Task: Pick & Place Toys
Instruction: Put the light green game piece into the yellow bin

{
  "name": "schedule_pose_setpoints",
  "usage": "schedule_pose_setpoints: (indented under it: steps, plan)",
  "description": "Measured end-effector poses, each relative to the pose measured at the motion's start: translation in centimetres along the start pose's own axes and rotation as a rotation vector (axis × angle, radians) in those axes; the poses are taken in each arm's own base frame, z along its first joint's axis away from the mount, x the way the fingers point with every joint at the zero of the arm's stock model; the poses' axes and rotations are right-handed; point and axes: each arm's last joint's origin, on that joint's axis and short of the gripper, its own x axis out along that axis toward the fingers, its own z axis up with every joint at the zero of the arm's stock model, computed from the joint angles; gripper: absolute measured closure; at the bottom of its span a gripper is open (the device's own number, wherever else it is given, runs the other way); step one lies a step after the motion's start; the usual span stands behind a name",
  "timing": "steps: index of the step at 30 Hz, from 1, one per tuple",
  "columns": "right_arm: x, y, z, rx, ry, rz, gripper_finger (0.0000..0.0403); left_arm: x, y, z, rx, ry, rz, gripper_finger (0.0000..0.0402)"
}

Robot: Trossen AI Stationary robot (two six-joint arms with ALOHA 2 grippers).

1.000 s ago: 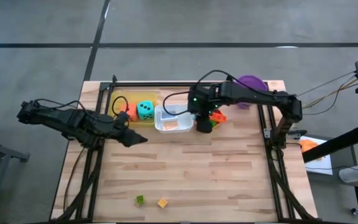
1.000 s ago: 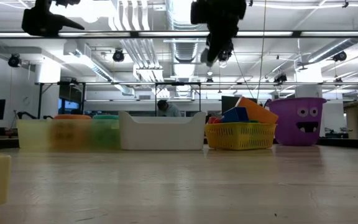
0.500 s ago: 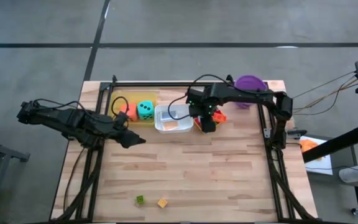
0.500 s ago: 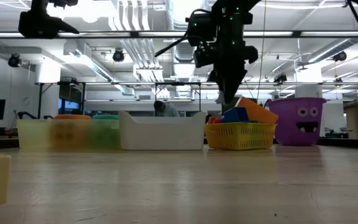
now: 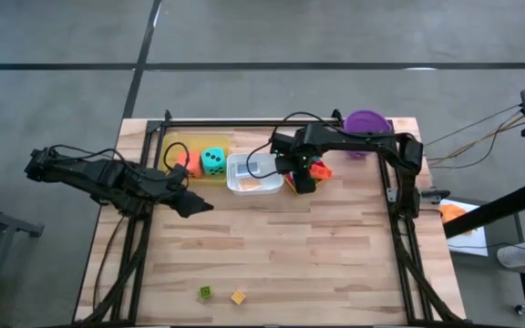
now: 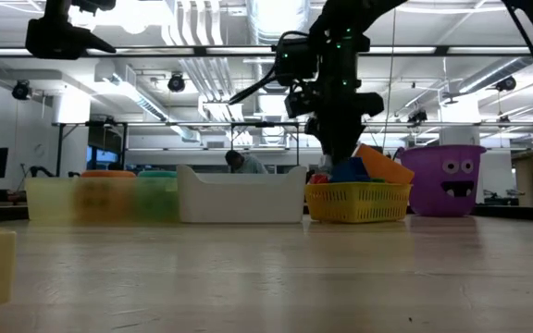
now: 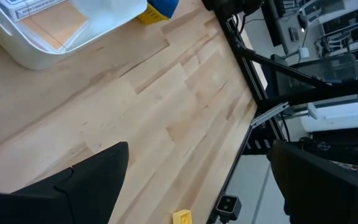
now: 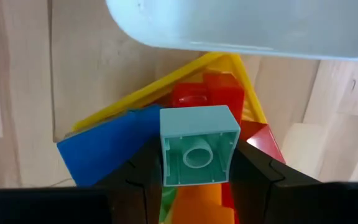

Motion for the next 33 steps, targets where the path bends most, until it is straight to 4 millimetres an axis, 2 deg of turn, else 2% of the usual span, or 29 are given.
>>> schedule_pose_setpoints:
  steps: [7, 17, 23, 33]
  plan:
    - [0.6, -0.36, 0.11, 0.011, 0.015, 0.004, 0.0274, 0.0, 0.0, 0.0, -0.02, 0.0, 0.0, 0.002]
    - [0.44, -0.38, 0.09, 0.016, 0.009, 0.002, 0.0274, 0.0, 0.0, 0.0, -0.019, 0.0, 0.0, 0.002]
    - [0.43, -0.39, 0.07, 0.032, 0.011, -0.001, 0.0232, 0.0, 0.0, 0.0, -0.019, 0.0, 0.0, 0.002]
    - [0.16, -0.2, -0.3, 0.017, 0.037, 0.018, 0.0221, 0.0, 0.0, 0.0, -0.016, 0.0, 0.0, 0.002]
